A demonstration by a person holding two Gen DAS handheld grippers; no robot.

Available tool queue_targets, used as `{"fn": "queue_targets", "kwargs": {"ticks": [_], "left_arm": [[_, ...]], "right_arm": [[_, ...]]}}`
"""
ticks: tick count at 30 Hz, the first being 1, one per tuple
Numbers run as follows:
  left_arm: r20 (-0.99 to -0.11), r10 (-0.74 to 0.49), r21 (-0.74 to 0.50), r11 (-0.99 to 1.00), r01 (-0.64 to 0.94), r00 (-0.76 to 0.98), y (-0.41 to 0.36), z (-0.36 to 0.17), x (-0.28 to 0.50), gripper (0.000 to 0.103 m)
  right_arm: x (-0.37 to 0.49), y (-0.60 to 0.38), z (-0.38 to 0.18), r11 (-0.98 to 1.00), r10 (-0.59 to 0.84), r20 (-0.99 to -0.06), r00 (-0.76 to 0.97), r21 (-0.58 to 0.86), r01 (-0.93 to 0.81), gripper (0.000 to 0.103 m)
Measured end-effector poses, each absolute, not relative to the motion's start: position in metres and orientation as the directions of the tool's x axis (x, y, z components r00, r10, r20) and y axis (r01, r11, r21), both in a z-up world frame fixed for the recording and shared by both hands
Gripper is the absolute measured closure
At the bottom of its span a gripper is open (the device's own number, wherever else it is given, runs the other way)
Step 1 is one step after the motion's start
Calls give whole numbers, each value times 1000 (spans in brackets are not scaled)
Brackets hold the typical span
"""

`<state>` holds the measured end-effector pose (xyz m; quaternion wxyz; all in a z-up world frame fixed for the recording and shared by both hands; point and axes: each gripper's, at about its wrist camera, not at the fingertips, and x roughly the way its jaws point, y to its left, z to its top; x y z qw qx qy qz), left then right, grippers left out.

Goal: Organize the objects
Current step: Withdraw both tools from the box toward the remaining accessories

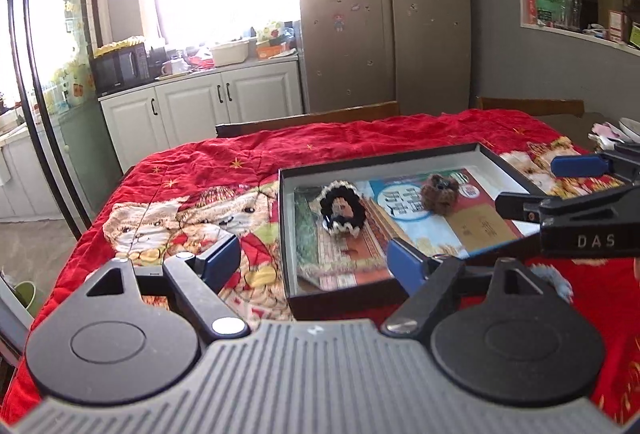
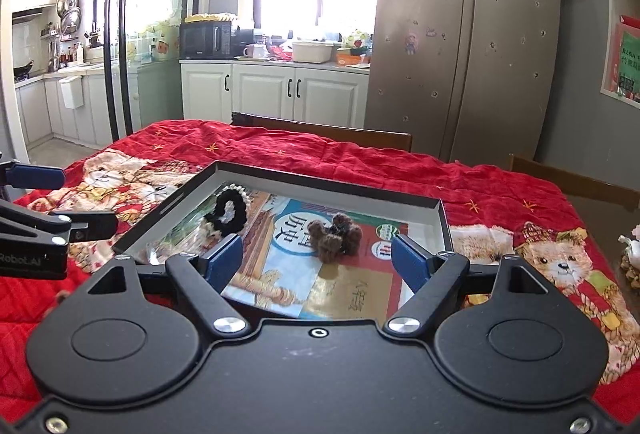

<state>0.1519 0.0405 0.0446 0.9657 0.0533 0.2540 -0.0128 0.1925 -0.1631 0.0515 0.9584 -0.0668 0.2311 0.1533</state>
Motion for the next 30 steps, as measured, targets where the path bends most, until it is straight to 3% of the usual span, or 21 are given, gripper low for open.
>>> {"fn": "queue_targets", "kwargs": {"ticks": [30], "left_arm": [[-531,-86,84,985,153,843,45,22,68,14]], "right_arm": [[68,-172,24,897,351,-449,822,-92,-433,23]]}}
